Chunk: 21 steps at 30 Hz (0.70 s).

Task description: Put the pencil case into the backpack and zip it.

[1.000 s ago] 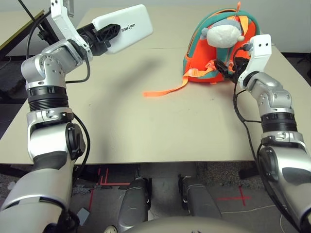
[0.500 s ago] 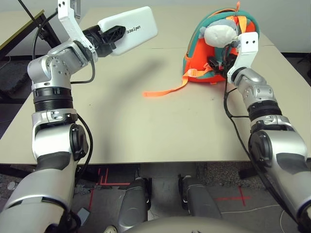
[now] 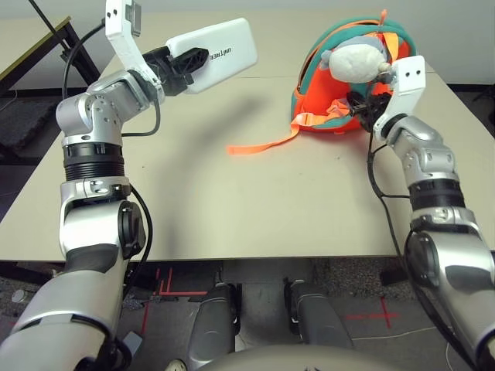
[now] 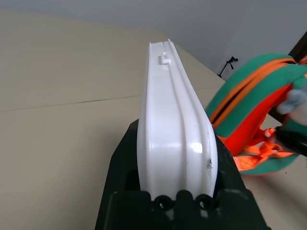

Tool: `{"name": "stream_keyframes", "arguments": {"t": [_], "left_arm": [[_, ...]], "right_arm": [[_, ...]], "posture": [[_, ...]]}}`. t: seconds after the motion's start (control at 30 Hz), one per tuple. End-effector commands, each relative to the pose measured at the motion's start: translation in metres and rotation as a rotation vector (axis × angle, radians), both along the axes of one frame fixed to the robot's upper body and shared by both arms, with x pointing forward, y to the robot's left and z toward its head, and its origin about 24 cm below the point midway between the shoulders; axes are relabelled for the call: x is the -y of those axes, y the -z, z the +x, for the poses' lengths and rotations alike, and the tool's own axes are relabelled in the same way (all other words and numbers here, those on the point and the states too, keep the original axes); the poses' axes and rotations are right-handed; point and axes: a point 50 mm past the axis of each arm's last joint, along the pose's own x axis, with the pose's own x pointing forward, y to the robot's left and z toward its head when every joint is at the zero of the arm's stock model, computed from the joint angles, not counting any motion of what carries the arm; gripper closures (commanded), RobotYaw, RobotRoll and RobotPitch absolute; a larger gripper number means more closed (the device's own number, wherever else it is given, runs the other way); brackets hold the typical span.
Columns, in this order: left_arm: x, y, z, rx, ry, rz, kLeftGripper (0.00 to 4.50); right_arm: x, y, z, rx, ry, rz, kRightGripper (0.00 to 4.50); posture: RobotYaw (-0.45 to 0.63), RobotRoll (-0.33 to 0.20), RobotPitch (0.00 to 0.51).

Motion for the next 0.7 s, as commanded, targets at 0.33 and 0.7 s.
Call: {"name": "stream_keyframes", "arguments": {"t": [0.33,0.7], "left_arm": [[0.005,-0.003,0.001,0.029,0.018,0.006,3.31],[0.009,-0.002,0.005,0.026,0.045,0.011,3.31]], "right_arm": [[-0.008,-0.032,-0.067,-0.015,-0.07,-0.023,4.17],[-0.016,-0.004,-0.076,-0.121,-0.094,-0.013,4.17]], "posture": [[-0.21,0.0,0.101],[-0.22,0.0,0.102]]}}
